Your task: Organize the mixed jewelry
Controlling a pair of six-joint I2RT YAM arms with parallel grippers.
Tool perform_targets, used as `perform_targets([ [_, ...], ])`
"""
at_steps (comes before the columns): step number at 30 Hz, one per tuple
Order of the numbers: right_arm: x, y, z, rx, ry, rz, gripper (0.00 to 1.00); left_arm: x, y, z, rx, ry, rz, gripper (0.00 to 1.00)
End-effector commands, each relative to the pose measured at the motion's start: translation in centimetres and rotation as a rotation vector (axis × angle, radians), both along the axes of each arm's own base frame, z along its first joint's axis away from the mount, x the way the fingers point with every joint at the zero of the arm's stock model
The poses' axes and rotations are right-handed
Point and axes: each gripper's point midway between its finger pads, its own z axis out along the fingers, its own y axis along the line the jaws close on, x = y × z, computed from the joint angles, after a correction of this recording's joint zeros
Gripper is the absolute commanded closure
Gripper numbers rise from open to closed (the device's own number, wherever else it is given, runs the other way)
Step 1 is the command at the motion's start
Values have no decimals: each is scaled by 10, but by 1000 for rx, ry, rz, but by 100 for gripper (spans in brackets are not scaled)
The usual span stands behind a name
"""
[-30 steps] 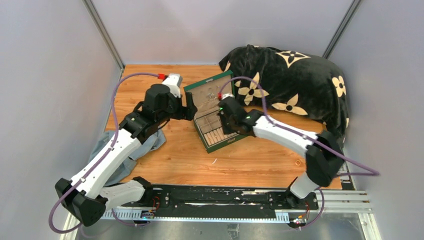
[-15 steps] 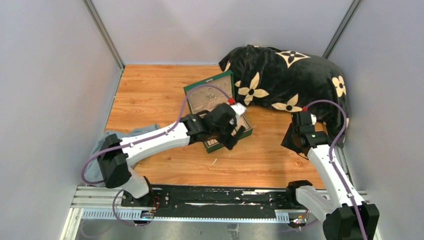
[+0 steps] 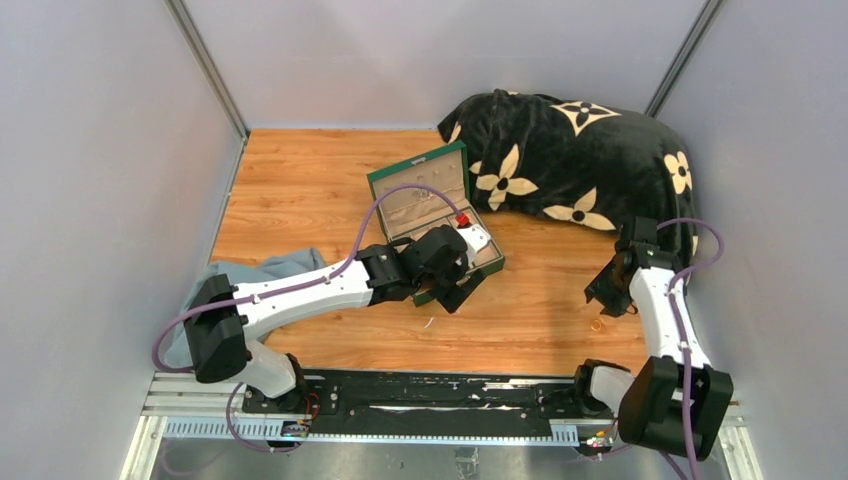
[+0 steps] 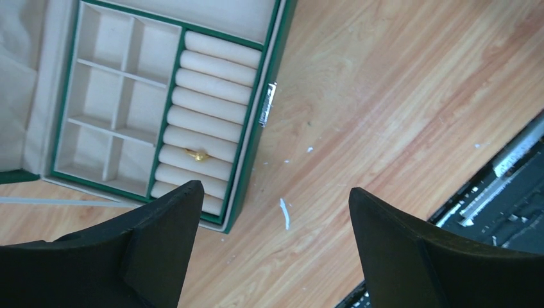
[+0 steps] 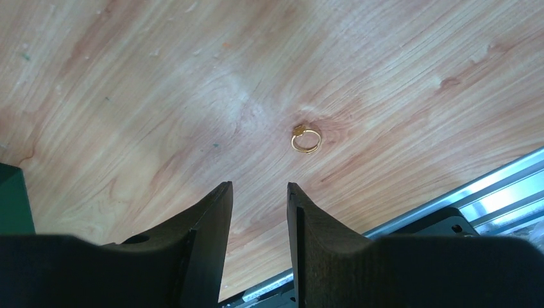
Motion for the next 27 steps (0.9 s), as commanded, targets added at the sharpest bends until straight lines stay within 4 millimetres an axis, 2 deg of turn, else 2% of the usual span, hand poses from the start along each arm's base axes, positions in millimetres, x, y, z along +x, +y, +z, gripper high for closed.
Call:
perform_targets([
  [1, -7, 1, -3, 46, 66, -18, 58, 18, 4, 5, 20, -99, 23, 11],
  [8, -15, -9, -19, 19, 163, -23, 59, 24, 7, -7, 23, -85, 30, 11],
  [13, -11, -17, -34, 53, 193, -53, 60, 27, 16, -15, 21, -70, 58, 11],
  [27, -8, -16, -51, 108, 242, -71, 64, 29, 23, -17, 37, -68, 65, 11],
])
